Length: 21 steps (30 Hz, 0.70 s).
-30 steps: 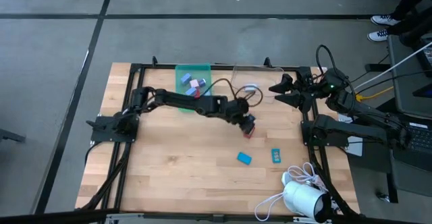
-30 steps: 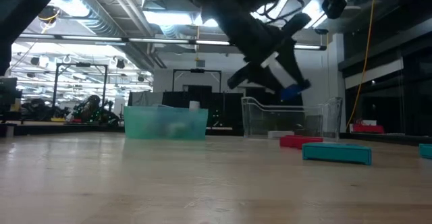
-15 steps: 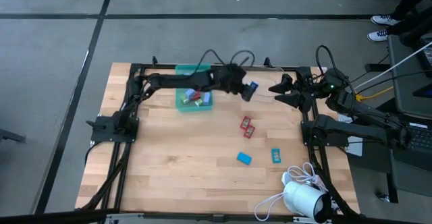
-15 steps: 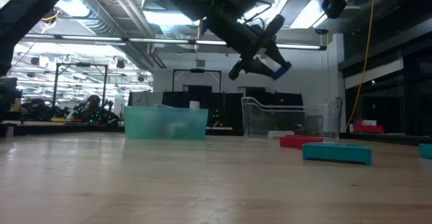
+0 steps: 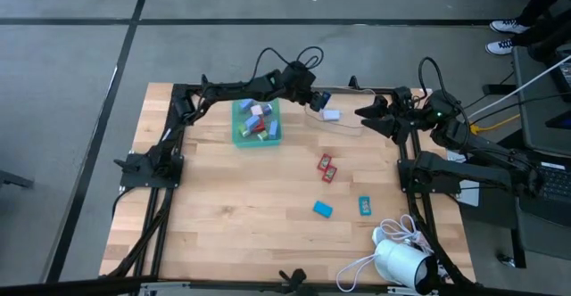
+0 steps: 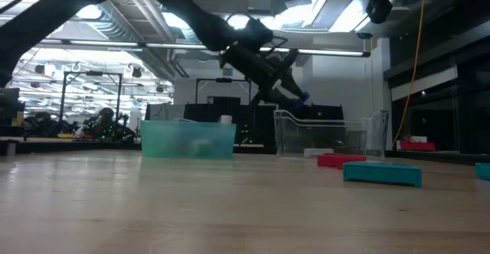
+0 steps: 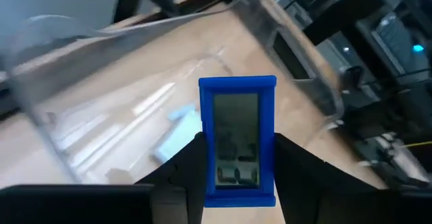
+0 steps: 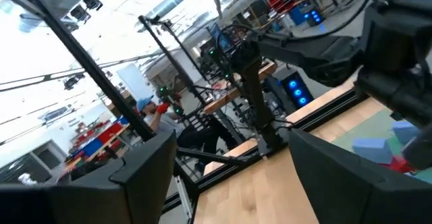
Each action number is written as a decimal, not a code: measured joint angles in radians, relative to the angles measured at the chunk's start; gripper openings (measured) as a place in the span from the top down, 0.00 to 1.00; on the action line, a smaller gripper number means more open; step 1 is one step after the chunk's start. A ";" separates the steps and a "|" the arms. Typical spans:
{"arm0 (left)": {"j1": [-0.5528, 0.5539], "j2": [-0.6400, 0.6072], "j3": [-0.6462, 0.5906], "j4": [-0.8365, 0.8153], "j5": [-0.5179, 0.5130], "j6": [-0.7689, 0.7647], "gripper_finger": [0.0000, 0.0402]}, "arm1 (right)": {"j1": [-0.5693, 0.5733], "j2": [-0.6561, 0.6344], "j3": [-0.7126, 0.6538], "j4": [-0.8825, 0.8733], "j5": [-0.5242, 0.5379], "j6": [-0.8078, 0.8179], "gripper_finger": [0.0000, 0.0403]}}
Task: Pick & Place Office items
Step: Put the dark blue digital clock into the transparent bin, then put the left light blue digital clock into the transparent bin
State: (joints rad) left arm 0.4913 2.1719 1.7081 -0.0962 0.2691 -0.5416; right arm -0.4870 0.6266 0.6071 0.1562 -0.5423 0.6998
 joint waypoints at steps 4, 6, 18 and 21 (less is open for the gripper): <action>-0.001 0.024 0.000 0.022 0.000 0.033 0.53 | 0.000 0.000 0.000 0.000 0.034 0.011 0.27; -0.004 0.024 0.000 0.038 0.000 0.041 0.43 | 0.000 0.000 0.000 0.000 0.049 0.016 0.27; -0.029 0.023 0.119 0.038 0.043 0.103 0.31 | 0.000 0.000 0.000 0.019 0.041 0.073 0.27; -0.074 0.021 0.227 -0.100 0.021 0.226 0.33 | 0.018 0.000 0.000 0.038 0.010 0.111 0.27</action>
State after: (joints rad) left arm 0.4174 2.1927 1.9350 -0.1965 0.2897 -0.3154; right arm -0.4693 0.6268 0.6071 0.1945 -0.5321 0.8106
